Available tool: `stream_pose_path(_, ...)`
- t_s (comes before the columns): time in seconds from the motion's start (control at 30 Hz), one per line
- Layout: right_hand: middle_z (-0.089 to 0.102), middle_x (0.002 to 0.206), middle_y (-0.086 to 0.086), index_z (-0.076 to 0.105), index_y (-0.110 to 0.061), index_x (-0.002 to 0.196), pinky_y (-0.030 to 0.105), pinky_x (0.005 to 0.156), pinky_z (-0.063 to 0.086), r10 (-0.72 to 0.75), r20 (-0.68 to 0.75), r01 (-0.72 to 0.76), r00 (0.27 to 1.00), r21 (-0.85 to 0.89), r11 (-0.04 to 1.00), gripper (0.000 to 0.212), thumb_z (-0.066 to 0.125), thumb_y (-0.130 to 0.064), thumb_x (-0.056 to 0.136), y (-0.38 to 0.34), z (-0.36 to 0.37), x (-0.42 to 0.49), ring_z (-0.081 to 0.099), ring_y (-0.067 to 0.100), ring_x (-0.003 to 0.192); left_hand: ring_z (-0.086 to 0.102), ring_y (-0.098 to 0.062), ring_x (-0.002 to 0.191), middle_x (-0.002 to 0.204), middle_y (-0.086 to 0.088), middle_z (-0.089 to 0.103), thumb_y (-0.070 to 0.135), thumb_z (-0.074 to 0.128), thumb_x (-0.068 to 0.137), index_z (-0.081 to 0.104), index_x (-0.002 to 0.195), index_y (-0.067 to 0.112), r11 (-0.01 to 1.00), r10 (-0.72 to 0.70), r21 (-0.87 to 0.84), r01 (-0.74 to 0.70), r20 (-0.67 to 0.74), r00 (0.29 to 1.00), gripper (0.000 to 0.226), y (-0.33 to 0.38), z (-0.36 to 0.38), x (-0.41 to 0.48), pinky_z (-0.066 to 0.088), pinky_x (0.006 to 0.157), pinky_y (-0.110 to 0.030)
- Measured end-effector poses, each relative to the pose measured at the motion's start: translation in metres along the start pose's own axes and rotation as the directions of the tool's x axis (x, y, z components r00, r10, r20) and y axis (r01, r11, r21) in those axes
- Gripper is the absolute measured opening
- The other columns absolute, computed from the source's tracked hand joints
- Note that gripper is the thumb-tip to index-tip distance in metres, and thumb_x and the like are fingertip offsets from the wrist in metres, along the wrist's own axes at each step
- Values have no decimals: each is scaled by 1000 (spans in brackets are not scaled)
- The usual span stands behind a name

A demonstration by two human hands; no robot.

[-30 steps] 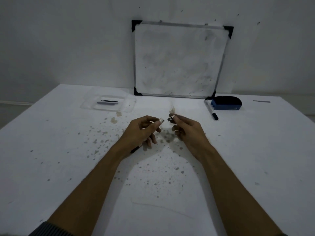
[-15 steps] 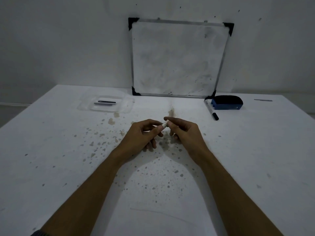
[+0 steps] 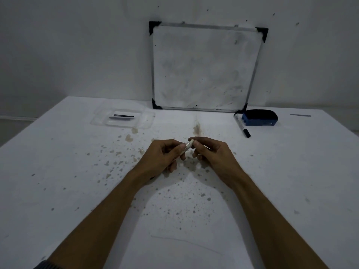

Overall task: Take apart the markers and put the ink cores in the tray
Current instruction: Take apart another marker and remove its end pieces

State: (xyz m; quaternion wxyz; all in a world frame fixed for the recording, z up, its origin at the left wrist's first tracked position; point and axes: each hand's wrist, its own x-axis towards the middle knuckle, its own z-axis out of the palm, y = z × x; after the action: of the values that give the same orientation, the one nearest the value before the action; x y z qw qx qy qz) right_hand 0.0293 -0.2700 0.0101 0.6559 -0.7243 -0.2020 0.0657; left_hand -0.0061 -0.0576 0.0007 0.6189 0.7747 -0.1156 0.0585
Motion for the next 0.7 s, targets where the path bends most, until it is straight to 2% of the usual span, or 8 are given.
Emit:
stream_pose_path(0.13,79,97,0,77,-30,115,25,73,59,-33,5,33,999,-14,999,24,69,-41,94,0,2,0,75,12,83,60,-13,44,83,-3,79,32,63,104,80,100,25,1000,-1,-2,1,1,1000,19,-1,0,0,50,44,-25)
stream_pose_path(0.3,79,107,-4,76,-26,119,27,76,60,-7,22,7,1000,4,1000,24,69,-34,97,0,2,3,76,17,93,58,-14,43,83,-3,79,32,63,104,80,102,22,1000,-16,3,16,-17,1000,20,-3,0,2,50,43,-26)
stream_pose_path(0.4,78,109,-3,71,-27,127,25,75,59,5,-5,-5,1000,33,999,31,67,-34,98,-6,7,6,76,15,93,61,-15,47,75,1,77,44,64,102,80,95,23,997,-69,-25,68,-77,995,27,4,7,4,51,45,-28)
stream_pose_path(0.47,76,110,0,62,-27,136,27,74,61,21,-99,-16,995,46,999,40,67,-37,97,-11,14,5,76,13,90,70,-14,58,75,2,78,52,63,100,81,94,26,985,-155,-106,139,-156,976,32,13,13,6,54,50,-23)
stream_pose_path(0.53,74,109,1,57,-26,138,30,75,63,12,-217,-19,976,-30,999,45,67,-40,96,-15,19,1,75,11,86,80,-18,82,93,0,83,43,62,102,81,108,21,944,-222,-286,163,-186,957,30,20,18,13,61,66,-24)
stream_pose_path(0.6,71,108,-6,56,-28,135,30,75,62,-8,-269,-38,963,-164,986,48,69,-46,93,-16,19,-8,73,9,86,81,-24,94,102,-7,83,31,62,105,76,118,7,883,-271,-432,181,-157,950,31,27,23,21,64,77,-28)
stream_pose_path(0.7,65,105,-15,54,-32,129,16,64,54,45,-343,-132,938,-235,963,52,71,-57,86,-17,13,-20,66,-1,84,80,-24,98,104,-8,83,28,60,106,73,115,6,880,-272,-434,194,-125,954,27,40,37,32,64,79,-29)
